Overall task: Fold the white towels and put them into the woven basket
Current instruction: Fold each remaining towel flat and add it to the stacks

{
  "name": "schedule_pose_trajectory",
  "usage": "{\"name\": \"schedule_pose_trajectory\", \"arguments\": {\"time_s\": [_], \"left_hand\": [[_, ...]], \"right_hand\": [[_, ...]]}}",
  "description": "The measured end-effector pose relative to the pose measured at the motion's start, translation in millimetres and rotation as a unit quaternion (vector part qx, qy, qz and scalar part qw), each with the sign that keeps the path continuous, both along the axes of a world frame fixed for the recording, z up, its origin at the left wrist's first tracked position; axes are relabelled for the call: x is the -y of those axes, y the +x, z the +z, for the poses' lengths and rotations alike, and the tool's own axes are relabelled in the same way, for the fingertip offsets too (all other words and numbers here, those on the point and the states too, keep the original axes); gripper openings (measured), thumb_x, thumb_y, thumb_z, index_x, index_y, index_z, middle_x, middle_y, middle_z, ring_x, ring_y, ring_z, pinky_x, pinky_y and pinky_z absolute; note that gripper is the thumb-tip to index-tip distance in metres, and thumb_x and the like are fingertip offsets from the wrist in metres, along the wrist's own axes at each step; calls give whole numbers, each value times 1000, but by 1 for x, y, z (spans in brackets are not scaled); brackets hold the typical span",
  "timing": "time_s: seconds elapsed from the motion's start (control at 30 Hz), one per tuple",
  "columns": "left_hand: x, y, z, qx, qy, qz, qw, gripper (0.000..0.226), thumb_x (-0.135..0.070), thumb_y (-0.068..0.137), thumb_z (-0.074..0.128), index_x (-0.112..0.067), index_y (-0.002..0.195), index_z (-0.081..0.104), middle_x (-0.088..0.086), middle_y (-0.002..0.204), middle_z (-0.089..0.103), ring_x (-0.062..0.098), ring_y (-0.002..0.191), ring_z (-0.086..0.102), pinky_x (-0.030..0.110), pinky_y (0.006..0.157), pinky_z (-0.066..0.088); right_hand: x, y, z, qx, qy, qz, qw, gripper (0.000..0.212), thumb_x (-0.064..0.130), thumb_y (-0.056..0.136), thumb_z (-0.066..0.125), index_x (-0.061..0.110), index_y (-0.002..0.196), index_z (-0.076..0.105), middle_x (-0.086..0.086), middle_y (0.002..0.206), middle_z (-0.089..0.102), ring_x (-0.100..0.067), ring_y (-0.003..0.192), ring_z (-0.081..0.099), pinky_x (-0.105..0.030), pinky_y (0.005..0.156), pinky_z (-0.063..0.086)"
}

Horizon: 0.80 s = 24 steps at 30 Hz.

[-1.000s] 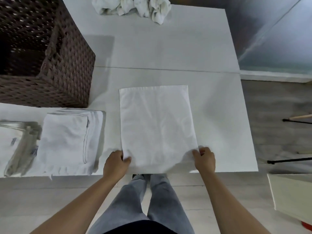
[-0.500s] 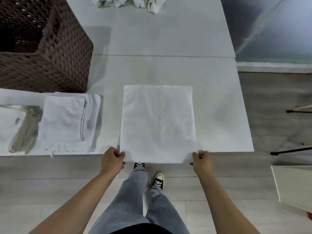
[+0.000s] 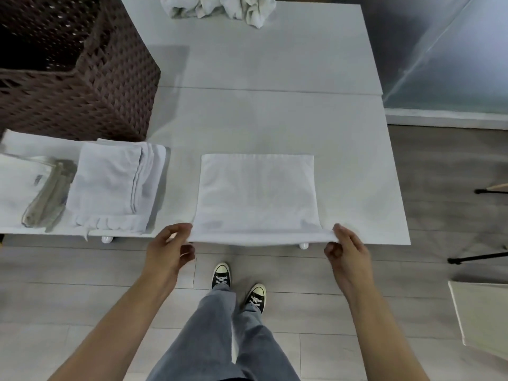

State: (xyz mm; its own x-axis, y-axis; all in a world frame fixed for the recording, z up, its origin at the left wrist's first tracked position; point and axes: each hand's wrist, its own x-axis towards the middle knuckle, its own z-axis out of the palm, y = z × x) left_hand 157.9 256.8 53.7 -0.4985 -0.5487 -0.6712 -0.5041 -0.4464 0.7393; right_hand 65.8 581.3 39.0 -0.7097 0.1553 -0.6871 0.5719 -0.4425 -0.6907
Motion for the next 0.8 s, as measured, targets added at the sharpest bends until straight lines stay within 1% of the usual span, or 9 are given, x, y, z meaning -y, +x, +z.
{"name": "schedule_pose_trajectory", "arguments": {"time_s": [0.13,0.23,0.3,0.37,0.4,0.53,0.67,0.73,0.8], "left_hand": [[12,-39,13,-56,106,48,992,17,-13,89,72,-9,106,73,5,89,68,14,60,56,23,56,52],[22,-68,13,-102,127,-9,987,34,-12,83,74,-12,117,71,4,104,73,10,68,58,21,65,53],[27,-88,6,-93,76,-49,992,23,-10,85,74,-15,108,75,6,105,74,10,67,58,21,66,53],[31,-108,-3,-56,-30,-63,996,4,-16,89,74,-13,91,75,10,97,75,14,65,58,23,62,53],[34,-118,-10,-43,-81,-62,994,10,-20,90,74,-10,90,75,9,90,76,17,65,58,24,60,53],[49,-154,-30,-26,-154,-64,986,26,-28,91,73,-6,106,73,-2,66,72,16,50,55,29,59,53],[52,-176,-51,-27,-174,-68,982,25,-33,93,70,-11,106,71,-3,71,75,15,49,57,28,60,55],[52,-182,-63,-36,-182,-61,981,27,-31,95,69,-10,112,68,-2,76,77,15,55,64,29,60,57],[51,-182,-77,-54,-207,-79,974,35,-30,94,69,-16,125,60,-2,86,78,15,71,73,32,70,61]], "right_hand": [[12,-43,20,-33,1,29,999,17,22,94,72,14,108,70,-6,99,75,-16,78,66,-27,75,51],[24,-72,24,-55,52,72,995,23,18,90,78,16,111,69,-4,105,78,-16,83,69,-28,79,52],[33,-92,19,-58,119,78,988,25,15,85,82,17,106,69,-3,96,78,-16,77,72,-30,75,54],[42,-111,13,-67,175,81,979,21,18,87,81,17,104,68,-2,91,79,-16,69,72,-30,69,51],[46,-121,9,-75,192,85,975,19,20,88,79,18,103,68,-2,88,79,-16,66,72,-29,67,50],[56,-152,-7,-94,230,96,964,13,23,90,78,21,97,67,-2,81,79,-16,62,72,-27,60,51],[63,-174,-29,-101,253,101,957,13,22,91,77,19,98,67,-7,84,78,-18,63,73,-27,58,54],[65,-180,-44,-100,261,101,955,12,20,91,75,19,99,66,-9,87,78,-19,69,76,-32,67,60],[66,-181,-59,-112,307,123,937,20,22,90,74,21,108,64,-4,88,78,-16,76,76,-37,78,62]]}}
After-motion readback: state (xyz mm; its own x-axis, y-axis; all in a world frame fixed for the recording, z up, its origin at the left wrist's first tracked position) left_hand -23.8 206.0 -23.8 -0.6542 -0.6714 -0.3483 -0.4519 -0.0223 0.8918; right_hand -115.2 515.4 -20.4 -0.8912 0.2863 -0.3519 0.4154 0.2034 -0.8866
